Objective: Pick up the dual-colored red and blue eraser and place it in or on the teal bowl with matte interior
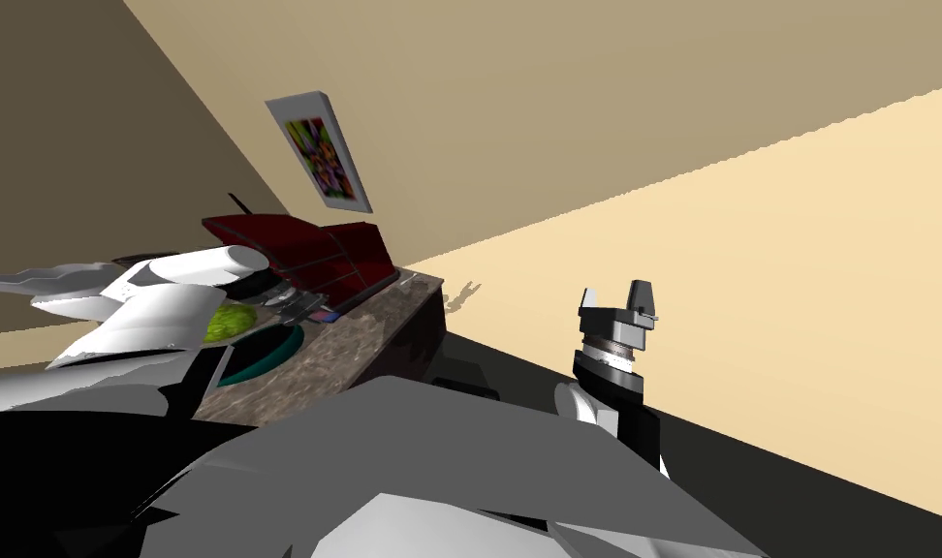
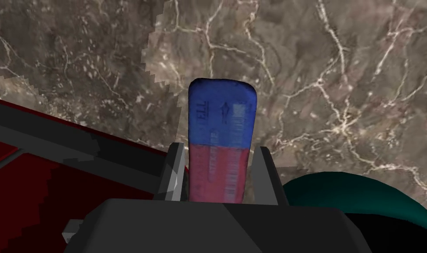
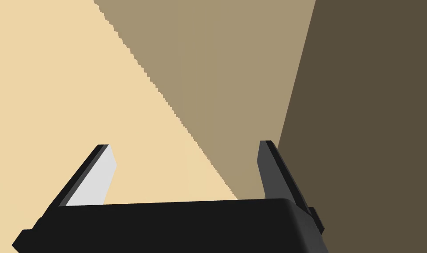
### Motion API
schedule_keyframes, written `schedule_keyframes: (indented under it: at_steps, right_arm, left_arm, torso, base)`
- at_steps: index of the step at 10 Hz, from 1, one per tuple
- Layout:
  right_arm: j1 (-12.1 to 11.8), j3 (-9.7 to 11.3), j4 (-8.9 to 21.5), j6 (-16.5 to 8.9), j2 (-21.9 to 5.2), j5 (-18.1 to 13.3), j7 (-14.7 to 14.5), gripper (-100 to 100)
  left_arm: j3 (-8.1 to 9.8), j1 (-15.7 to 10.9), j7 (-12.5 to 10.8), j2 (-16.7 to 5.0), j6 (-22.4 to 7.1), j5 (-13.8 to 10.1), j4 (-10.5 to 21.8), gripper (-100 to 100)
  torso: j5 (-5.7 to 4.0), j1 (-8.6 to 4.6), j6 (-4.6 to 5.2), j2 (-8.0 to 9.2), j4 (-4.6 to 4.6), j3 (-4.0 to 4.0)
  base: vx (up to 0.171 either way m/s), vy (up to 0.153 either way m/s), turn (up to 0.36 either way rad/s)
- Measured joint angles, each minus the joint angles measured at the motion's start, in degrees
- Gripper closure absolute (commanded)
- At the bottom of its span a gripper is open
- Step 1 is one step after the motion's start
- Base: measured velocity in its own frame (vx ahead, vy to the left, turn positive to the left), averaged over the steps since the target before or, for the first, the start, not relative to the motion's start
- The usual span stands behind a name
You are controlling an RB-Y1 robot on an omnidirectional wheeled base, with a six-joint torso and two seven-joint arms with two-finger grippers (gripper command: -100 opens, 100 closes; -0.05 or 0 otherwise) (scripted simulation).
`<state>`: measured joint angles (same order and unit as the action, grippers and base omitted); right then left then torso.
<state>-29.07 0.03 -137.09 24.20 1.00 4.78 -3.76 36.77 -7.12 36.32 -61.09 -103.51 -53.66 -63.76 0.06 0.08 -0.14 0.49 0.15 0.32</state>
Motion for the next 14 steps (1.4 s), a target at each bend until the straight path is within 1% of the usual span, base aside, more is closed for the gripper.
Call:
schedule_keyframes:
  at_steps: [1,2,3,4,6,9,12,13,14]
  right_arm:
    - [0.00,0.00,0.00,0.00,0.00,0.00,0.00,0]
    - [0.00,0.00,0.00,0.00,0.00,0.00,0.00,0]
    - [0.00,0.00,0.00,0.00,0.00,0.00,0.00,0]
    - [0.00,-0.01,0.00,0.00,-0.01,0.00,0.00,0]
    - [-0.01,-0.01,0.00,0.00,-0.01,0.00,0.00,0]
    - [-0.02,-0.01,0.00,0.00,-0.01,0.00,0.00,0]
    - [-0.02,-0.01,0.00,0.00,-0.01,0.00,0.00,0]
    - [-0.02,-0.01,0.00,0.00,-0.01,0.00,0.00,0]
    - [-0.02,-0.01,0.00,0.00,-0.01,0.00,0.00,0]
  left_arm:
    - [0.54,-0.07,0.63,-0.49,-0.17,-0.48,0.83,100]
    - [1.09,-0.18,1.27,-1.51,-0.19,-1.25,2.05,100]
    - [1.80,0.20,1.27,-2.47,-0.39,-2.16,2.17,100]
    - [2.83,1.66,0.40,-3.29,-0.57,-3.35,0.99,100]
    - [3.74,3.55,-1.25,-5.26,-0.34,-5.05,0.44,100]
    - [5.17,6.88,-4.27,-6.18,-0.61,-6.81,-2.33,100]
    - [5.51,9.59,-7.72,-6.74,-1.47,-8.18,-4.30,100]
    - [5.55,10.53,-8.69,-6.71,-2.16,-8.54,-4.74,100]
    - [5.56,10.65,-8.93,-6.70,-2.37,-8.57,-4.77,-100]
  torso:
    - [-0.01,-0.04,-0.01,0.03,0.01,0.02]
    - [-0.03,-0.02,-0.04,0.13,0.05,0.09]
    - [-0.03,0.14,-0.08,0.21,0.09,0.15]
    - [0.03,0.42,-0.14,0.24,0.10,0.17]
    - [0.13,0.63,-0.15,-0.01,0.05,0.03]
    - [0.14,0.58,-0.12,-0.37,-0.06,-0.20]
    - [0.21,0.60,-0.11,-0.47,-0.13,-0.28]
    - [0.21,0.59,-0.12,-0.51,-0.15,-0.31]
    - [0.18,0.40,-0.08,-0.56,-0.16,-0.34]
  base:
    - [-0.150,-0.014,-0.039]
    - [-0.160,0.039,-0.025]
    - [-0.146,0.112,-0.015]
    - [-0.116,0.139,-0.007]
    - [-0.053,0.116,-0.002]
    - [-0.015,0.108,-0.012]
    - [-0.005,0.111,-0.016]
    - [0.002,0.049,-0.002]
    - [-0.001,0.010,0.002]
